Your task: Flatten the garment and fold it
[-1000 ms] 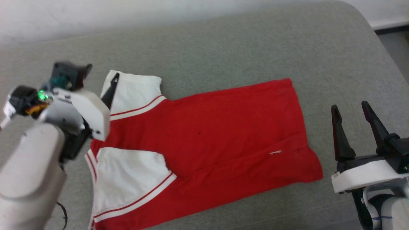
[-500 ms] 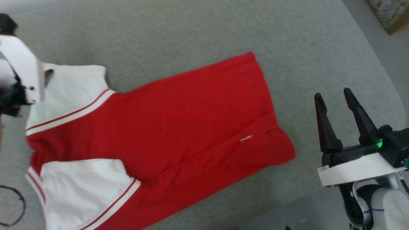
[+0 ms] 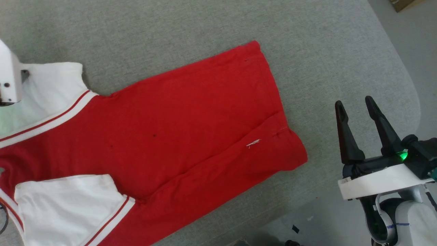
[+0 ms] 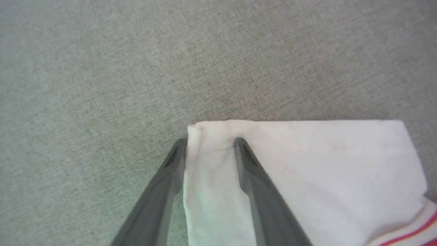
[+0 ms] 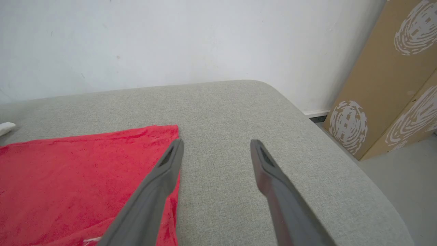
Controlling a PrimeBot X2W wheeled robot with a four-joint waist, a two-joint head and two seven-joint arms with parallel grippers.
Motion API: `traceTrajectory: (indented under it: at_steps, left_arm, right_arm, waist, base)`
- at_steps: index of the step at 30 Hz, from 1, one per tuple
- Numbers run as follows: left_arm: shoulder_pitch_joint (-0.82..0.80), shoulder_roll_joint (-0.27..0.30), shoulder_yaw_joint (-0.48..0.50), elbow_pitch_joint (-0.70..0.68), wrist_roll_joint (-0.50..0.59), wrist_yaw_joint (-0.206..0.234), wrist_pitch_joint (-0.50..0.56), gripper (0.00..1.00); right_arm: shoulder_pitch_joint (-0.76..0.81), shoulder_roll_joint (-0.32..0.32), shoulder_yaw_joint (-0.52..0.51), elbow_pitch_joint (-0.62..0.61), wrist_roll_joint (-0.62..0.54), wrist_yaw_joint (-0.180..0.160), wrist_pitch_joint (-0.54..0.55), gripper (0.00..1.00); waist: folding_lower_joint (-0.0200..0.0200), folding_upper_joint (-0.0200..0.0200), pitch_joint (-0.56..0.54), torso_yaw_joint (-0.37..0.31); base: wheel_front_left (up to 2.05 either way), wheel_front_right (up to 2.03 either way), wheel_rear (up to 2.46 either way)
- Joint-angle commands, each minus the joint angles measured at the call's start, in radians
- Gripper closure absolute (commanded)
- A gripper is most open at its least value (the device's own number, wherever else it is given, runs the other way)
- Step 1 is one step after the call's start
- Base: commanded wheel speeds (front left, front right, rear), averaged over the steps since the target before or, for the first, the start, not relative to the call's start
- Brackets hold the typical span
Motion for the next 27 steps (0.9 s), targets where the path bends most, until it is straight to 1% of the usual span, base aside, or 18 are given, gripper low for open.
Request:
traceTrajectory:
  at_steps: [1, 5, 8, 11, 13, 15, 20, 22, 27]
  left_arm:
    - [0.044, -0.027, -0.023, 0.018, -0.007, -0.004, 0.015, 1.00]
    - [0.041, -0.035, -0.018, -0.008, 0.007, 0.004, -0.062, 1.00]
    - [0.040, -0.048, -0.005, -0.012, 0.007, 0.006, -0.142, 1.00]
    - [0.047, -0.060, -0.003, -0.021, 0.014, -0.004, -0.234, 1.00]
    - [0.055, -0.084, 0.010, -0.034, -0.001, -0.012, -0.313, 1.00]
    - [0.071, -0.107, 0.016, -0.051, -0.013, -0.019, -0.374, 1.00]
    - [0.136, -0.147, -0.004, -0.136, -0.015, -0.033, -0.488, 1.00]
    - [0.164, -0.160, -0.014, -0.191, -0.019, -0.037, -0.518, 1.00]
    - [0.226, -0.183, -0.047, -0.347, -0.013, -0.037, -0.548, 1.00]
  right_arm:
    - [-0.010, 0.003, 0.000, 0.003, 0.004, -0.002, 0.000, 0.00]
    - [-0.008, 0.003, -0.008, 0.014, -0.011, -0.002, 0.014, 0.00]
    - [-0.009, 0.003, -0.021, 0.019, -0.040, -0.002, 0.037, 0.00]
    - [-0.013, 0.003, -0.034, 0.013, -0.073, -0.002, 0.081, 0.00]
    - [-0.017, -0.008, -0.032, 0.007, -0.086, -0.002, 0.130, 0.00]
    - [-0.021, -0.060, -0.014, 0.001, -0.090, -0.002, 0.196, 0.00]
    - [-0.067, -0.202, 0.024, -0.008, 0.002, -0.002, 0.397, 0.00]
    - [-0.099, -0.281, 0.056, -0.002, 0.030, -0.002, 0.476, 0.00]
    - [-0.211, -0.427, 0.115, 0.059, 0.107, -0.002, 0.620, 0.00]
  waist:
    - [0.0001, 0.0000, 0.004, 0.010]
    - [0.0001, 0.0000, -0.010, 0.038]
    - [0.0001, 0.0000, -0.036, 0.068]
    - [0.0001, 0.0000, -0.071, 0.107]
    - [0.0001, 0.0000, -0.093, 0.137]
    - [0.0001, 0.0000, -0.114, 0.173]
    - [0.0001, 0.0000, -0.148, 0.263]
    - [0.0001, 0.0000, -0.151, 0.298]
    - [0.0001, 0.0000, -0.141, 0.386]
  base:
    - [0.00, 0.00, 0.00]
    - [0.00, 0.00, 0.00]
    - [0.00, 0.00, 0.00]
    - [0.00, 0.00, 0.00]
    - [0.00, 0.00, 0.00]
    - [0.00, 0.00, 0.00]
    - [0.00, 0.00, 0.00]
    - [0.00, 0.00, 0.00]
    - [0.00, 0.00, 0.00]
